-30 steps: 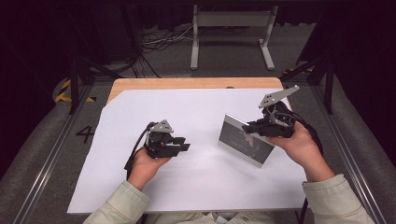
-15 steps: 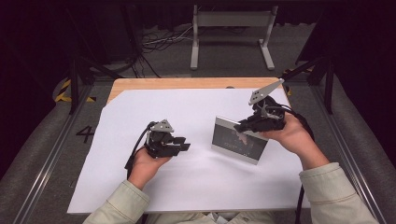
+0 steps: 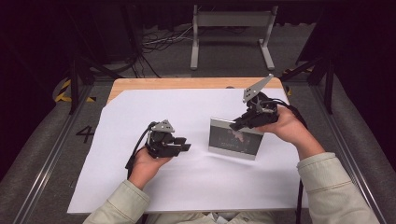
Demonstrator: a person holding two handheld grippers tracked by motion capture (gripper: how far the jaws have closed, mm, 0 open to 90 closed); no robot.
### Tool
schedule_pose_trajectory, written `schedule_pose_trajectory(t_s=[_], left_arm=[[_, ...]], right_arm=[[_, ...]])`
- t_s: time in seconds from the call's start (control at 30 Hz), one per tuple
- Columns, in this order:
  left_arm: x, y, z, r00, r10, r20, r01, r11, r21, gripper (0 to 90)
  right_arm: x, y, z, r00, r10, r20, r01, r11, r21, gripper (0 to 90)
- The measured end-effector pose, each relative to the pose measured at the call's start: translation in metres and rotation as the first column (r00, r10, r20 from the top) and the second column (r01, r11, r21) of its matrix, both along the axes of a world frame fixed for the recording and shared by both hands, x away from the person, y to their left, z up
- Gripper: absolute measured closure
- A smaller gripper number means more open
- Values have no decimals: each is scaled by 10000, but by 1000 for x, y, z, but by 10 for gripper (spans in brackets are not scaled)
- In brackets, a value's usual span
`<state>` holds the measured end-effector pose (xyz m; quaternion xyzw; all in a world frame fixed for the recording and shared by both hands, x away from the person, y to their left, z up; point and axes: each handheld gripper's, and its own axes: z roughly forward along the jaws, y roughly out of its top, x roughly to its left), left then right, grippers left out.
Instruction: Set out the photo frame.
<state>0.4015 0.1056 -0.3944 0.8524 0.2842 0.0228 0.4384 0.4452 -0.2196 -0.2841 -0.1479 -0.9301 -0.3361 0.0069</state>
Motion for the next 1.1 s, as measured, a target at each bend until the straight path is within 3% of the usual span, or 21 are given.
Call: schedule_pose_trajectory(t_s=[0.4, 0.6, 0.73, 0.83, 1.1], left_arm=[[0, 0, -1, 10000, 5, -15, -5, 10000, 2, 641], [0, 0, -1, 10000, 21, -58, -21, 10000, 5, 641], [-1, 0, -1, 10000, 20, -55, -20, 10000, 14, 642], [-1, 1, -1, 10000, 26, -74, -26, 10000, 10, 642], [0, 0, -2, 10000, 14, -79, -14, 10000, 28, 641]], right_arm=[[12, 6, -12, 9933, 1138, -206, -1140, 9934, -90, 836], [15, 6, -15, 9856, 1650, -363, -1647, 9863, 117, 836], [15, 10, -18, 9747, 2173, -515, -2168, 9761, 156, 836], [16, 11, -21, 9717, 2287, -591, -2285, 9735, 89, 836], [21, 6, -24, 9755, 2119, -592, -2118, 9773, 74, 823]])
